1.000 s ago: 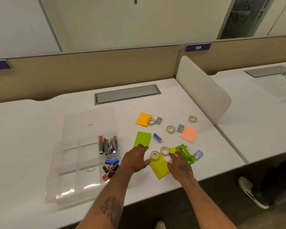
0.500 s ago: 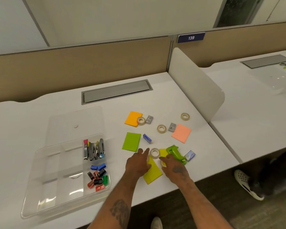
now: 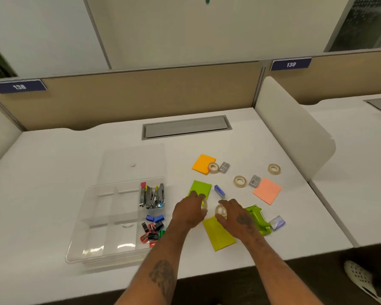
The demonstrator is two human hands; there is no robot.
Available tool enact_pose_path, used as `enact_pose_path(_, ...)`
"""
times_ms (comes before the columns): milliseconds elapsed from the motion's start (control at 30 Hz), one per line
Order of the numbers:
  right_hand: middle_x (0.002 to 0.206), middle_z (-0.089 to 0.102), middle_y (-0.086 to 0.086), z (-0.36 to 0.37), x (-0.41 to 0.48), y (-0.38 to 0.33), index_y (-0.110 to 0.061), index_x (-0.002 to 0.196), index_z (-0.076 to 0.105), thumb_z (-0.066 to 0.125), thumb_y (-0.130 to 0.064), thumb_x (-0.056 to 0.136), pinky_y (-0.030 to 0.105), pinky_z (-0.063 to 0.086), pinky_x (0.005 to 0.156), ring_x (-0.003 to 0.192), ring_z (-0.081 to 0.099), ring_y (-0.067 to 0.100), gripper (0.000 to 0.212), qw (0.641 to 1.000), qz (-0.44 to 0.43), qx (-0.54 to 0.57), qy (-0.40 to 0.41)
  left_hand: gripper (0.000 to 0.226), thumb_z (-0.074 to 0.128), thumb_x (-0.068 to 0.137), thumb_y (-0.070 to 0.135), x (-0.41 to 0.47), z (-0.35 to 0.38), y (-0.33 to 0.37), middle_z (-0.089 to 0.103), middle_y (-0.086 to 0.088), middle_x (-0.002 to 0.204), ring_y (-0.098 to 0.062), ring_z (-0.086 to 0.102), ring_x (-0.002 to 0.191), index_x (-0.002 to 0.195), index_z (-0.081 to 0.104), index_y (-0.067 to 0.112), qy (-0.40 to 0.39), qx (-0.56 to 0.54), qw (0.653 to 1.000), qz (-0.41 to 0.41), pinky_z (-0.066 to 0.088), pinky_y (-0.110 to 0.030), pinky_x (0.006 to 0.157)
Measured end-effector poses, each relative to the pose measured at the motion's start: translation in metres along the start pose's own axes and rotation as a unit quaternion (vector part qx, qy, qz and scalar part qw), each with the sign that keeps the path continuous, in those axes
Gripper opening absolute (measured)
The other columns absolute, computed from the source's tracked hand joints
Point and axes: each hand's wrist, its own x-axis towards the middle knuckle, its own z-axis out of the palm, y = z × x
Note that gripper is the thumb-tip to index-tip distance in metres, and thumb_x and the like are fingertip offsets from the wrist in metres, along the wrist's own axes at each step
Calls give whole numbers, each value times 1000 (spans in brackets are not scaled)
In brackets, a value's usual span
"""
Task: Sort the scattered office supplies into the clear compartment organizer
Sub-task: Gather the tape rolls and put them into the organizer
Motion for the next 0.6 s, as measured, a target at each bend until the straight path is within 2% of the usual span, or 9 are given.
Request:
enact_pose_path(133, 133, 51, 3, 6, 14, -59, -24, 138, 44, 53, -46, 90, 36, 45, 93, 118, 55, 26, 54, 999, -26, 17, -8, 49, 55, 91, 43, -25, -32, -50, 49, -4, 132, -31, 53, 119, 136, 45, 28, 50, -17, 999, -15, 50, -41, 87)
enact_pose_path(233, 132, 49, 2, 14, 16, -106, -22, 137, 45, 55, -44, 89, 36, 44, 95, 117, 54, 26, 54, 998, -44, 37, -17, 54, 57, 89, 42, -53, -53, -90, 46, 0, 138, -26, 56, 117, 138, 42, 27, 72, -28, 996, -41, 49, -39, 86)
enact_pose_path(400, 128, 48, 5, 37, 5, -183, -16, 133, 49, 60, -36, 86, 35, 44, 95, 116, 53, 26, 51, 993, -73, 78, -50, 46, 62, 85, 42, -109, -74, -158, 50, 2, 124, -26, 60, 105, 127, 52, 25, 79, -48, 994, -65, 51, -39, 84)
enact_pose_path(600, 127, 52, -1, 66, -18, -244, -22, 129, 52, 62, -37, 84, 31, 44, 97, 115, 54, 20, 49, 988, -105, 92, -61, 54, 63, 85, 45, -155, -79, -218, 53, 1, 127, -25, 57, 114, 133, 47, 29, 76, -45, 992, -86, 48, -35, 90)
